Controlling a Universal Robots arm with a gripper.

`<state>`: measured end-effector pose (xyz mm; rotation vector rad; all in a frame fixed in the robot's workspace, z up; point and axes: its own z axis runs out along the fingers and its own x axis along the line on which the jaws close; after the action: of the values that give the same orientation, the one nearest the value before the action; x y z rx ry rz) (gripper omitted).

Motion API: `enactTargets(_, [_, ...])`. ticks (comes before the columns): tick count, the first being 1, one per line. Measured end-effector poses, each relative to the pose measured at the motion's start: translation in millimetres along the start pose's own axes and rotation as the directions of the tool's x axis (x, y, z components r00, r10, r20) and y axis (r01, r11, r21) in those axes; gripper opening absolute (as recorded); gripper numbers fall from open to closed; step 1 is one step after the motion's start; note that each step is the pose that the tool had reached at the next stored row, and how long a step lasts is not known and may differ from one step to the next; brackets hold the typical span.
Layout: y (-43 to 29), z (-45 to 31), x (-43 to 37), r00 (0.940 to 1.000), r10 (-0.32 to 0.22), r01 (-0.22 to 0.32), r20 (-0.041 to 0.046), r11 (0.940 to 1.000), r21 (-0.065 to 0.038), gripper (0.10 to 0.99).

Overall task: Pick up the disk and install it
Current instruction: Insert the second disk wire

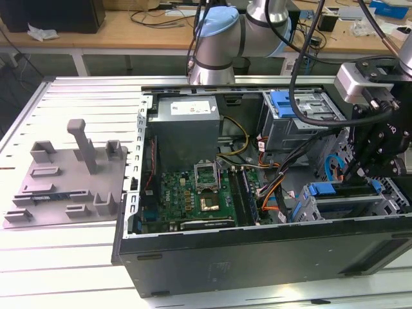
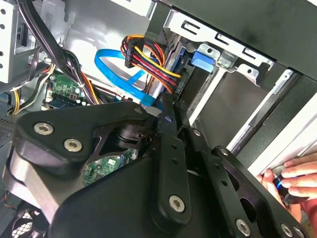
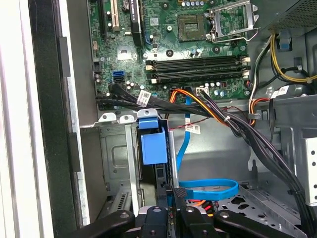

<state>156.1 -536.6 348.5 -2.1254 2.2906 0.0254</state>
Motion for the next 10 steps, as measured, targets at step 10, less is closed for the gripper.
enactTargets(10, [-0.2, 0.6, 2.3, 1.0000, 0.000, 0.000, 0.0027, 1.0000, 0.000, 0.161])
